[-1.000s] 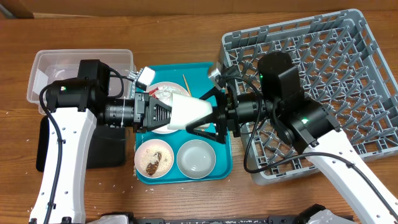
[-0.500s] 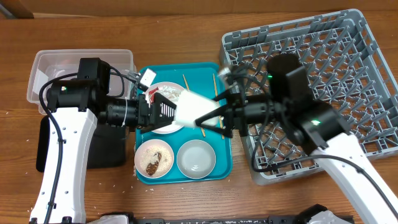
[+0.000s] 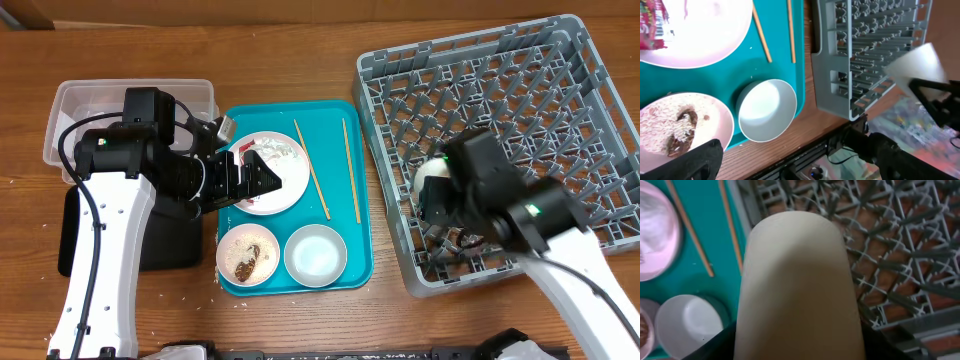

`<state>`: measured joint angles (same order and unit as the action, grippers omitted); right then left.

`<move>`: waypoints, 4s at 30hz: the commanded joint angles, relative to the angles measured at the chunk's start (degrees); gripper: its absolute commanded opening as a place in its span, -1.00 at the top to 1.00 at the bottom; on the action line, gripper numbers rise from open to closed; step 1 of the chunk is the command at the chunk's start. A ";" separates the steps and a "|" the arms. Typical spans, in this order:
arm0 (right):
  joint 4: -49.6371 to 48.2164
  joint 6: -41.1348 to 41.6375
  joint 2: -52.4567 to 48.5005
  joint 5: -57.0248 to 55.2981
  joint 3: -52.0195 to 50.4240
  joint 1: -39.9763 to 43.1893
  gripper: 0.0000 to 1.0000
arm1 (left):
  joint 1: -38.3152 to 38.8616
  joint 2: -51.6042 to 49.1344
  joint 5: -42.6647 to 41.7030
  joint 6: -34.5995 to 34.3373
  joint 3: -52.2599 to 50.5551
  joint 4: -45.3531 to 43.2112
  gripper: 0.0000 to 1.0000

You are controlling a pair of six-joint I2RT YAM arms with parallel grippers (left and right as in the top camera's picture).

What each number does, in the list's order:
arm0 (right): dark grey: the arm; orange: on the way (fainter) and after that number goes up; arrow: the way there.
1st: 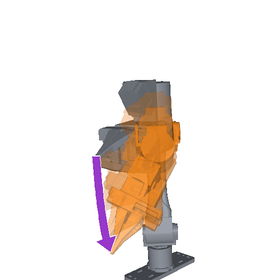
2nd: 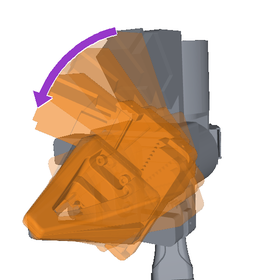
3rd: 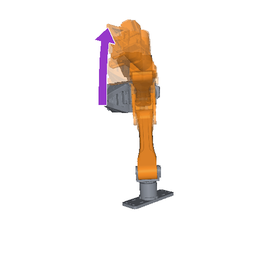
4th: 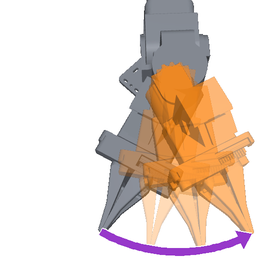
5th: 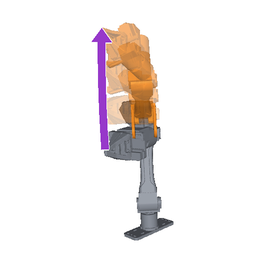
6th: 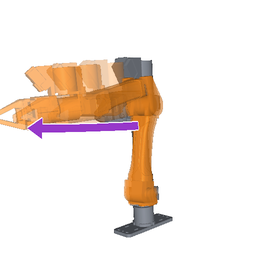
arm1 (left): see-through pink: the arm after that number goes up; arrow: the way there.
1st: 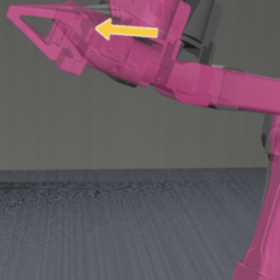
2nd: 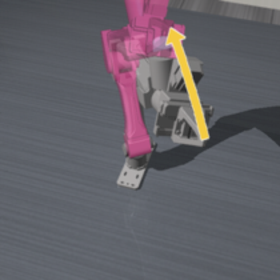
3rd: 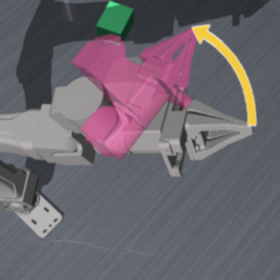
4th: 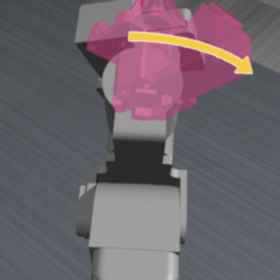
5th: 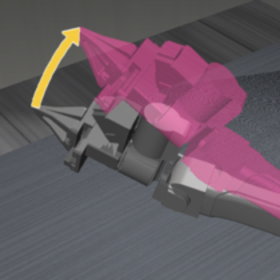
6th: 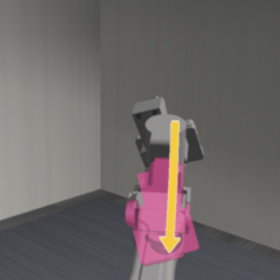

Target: Sort waste into correct bins and load items into the dishwasher

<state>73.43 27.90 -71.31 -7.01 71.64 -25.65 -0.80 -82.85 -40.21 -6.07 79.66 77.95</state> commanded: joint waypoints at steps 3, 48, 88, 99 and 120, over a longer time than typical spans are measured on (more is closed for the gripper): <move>4.74 5.35 -9.46 0.76 0.81 -0.20 -0.06 | 0.13 -0.13 1.27 -1.05 0.59 0.39 -1.00; -2.64 4.70 -5.53 3.56 11.34 -0.28 -0.66 | 21.84 -0.20 38.34 -34.32 -31.89 -29.90 -0.24; -2.69 4.72 -5.53 4.33 11.30 -0.26 -0.68 | 1.53 3.72 24.11 -13.53 -12.13 -6.93 0.92; -2.69 4.76 -5.53 4.85 11.30 -0.26 -0.68 | -33.00 -9.22 -25.33 19.82 -12.13 -7.37 0.92; -2.69 4.74 -5.53 5.22 11.30 -0.26 -0.68 | -42.60 -20.92 -34.38 27.82 -12.20 6.19 0.92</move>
<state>71.11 32.60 -77.14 -1.74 81.97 -25.65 -43.38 -102.69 -75.59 24.23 66.81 82.17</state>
